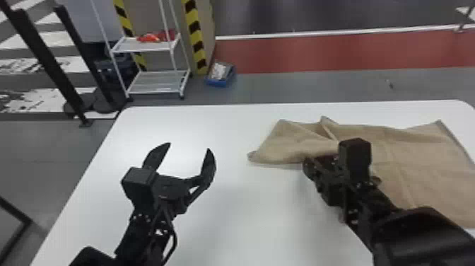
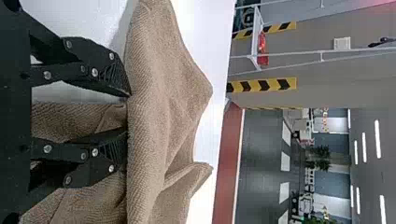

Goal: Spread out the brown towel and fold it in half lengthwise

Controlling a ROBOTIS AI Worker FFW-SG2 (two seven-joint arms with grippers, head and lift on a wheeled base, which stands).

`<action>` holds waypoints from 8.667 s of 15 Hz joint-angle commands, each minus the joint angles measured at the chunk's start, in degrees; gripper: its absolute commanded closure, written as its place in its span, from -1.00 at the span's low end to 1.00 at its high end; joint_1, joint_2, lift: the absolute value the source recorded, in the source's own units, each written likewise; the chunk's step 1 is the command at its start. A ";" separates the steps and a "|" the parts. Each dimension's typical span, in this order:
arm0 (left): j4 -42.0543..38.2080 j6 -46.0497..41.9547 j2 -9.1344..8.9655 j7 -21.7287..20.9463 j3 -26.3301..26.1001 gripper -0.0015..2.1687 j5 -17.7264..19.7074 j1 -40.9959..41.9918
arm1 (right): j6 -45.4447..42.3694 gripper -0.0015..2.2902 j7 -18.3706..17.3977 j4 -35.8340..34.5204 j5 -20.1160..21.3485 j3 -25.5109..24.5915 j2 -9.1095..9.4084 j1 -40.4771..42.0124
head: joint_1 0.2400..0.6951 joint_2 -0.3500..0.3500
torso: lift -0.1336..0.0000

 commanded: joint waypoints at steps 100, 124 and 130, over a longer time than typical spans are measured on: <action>-1.61 27.60 -5.36 7.82 -23.47 -0.44 3.57 -3.70 | -28.01 -0.81 24.87 -2.66 -15.26 -56.50 -6.07 29.76 | 1.00 -1.00 | -0.92; -2.41 30.06 -5.71 8.62 -24.44 -0.37 3.39 -5.02 | -29.06 -0.81 25.93 -2.13 -15.52 -56.85 -5.54 30.11 | 1.00 -1.00 | -0.92; -2.14 30.76 -5.89 8.44 -24.35 -0.35 3.31 -5.11 | -29.24 -0.81 26.02 -2.13 -15.79 -56.85 -5.37 30.11 | 1.00 -1.00 | -0.92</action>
